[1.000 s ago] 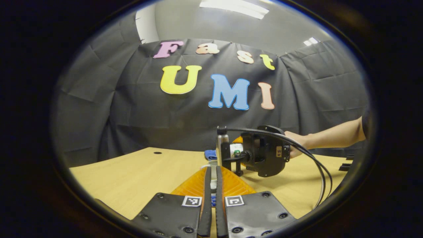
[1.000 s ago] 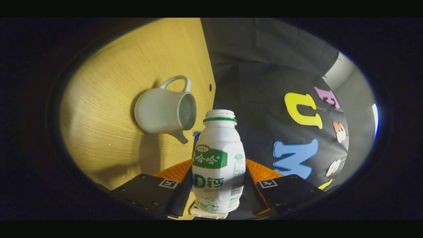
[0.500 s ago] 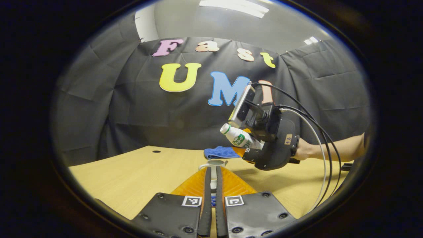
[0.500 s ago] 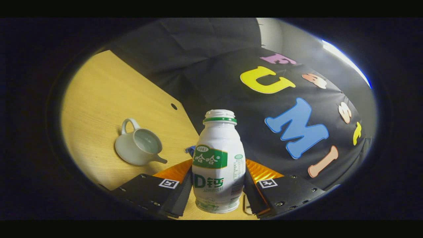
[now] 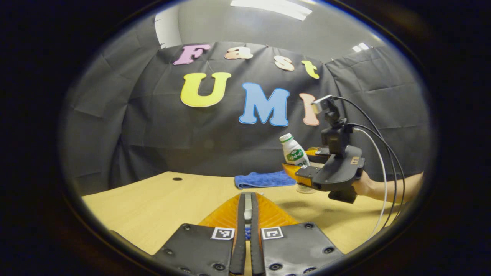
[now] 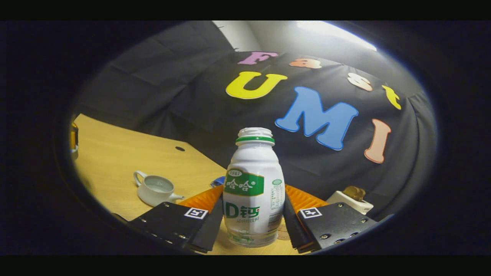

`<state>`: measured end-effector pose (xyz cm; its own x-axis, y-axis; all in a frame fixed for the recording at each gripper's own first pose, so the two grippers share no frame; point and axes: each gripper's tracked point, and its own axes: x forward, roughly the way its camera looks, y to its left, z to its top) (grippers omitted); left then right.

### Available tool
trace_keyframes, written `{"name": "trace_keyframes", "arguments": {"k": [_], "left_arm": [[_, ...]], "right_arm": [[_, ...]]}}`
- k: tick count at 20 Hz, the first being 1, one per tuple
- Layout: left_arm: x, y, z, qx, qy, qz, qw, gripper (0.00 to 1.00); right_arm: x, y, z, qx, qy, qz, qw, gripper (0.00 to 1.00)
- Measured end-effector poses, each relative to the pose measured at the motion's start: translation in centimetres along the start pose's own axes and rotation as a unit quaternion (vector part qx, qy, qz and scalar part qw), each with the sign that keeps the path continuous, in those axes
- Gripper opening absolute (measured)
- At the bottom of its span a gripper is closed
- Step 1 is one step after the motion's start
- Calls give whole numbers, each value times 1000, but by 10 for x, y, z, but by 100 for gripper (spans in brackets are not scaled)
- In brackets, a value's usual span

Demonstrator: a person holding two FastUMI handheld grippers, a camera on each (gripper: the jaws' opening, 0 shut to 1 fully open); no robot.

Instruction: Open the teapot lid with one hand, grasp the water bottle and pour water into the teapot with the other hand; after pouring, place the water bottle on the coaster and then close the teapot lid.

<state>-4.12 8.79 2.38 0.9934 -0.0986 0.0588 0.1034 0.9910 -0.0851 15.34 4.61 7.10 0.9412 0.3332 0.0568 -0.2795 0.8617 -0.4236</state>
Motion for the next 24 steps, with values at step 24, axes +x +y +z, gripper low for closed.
{"name": "trace_keyframes", "arguments": {"k": [24], "left_arm": [[185,13,-30,41,69,2,997,15]], "right_arm": [[-20,-87,-43,141,1,-77,987,72]]}}
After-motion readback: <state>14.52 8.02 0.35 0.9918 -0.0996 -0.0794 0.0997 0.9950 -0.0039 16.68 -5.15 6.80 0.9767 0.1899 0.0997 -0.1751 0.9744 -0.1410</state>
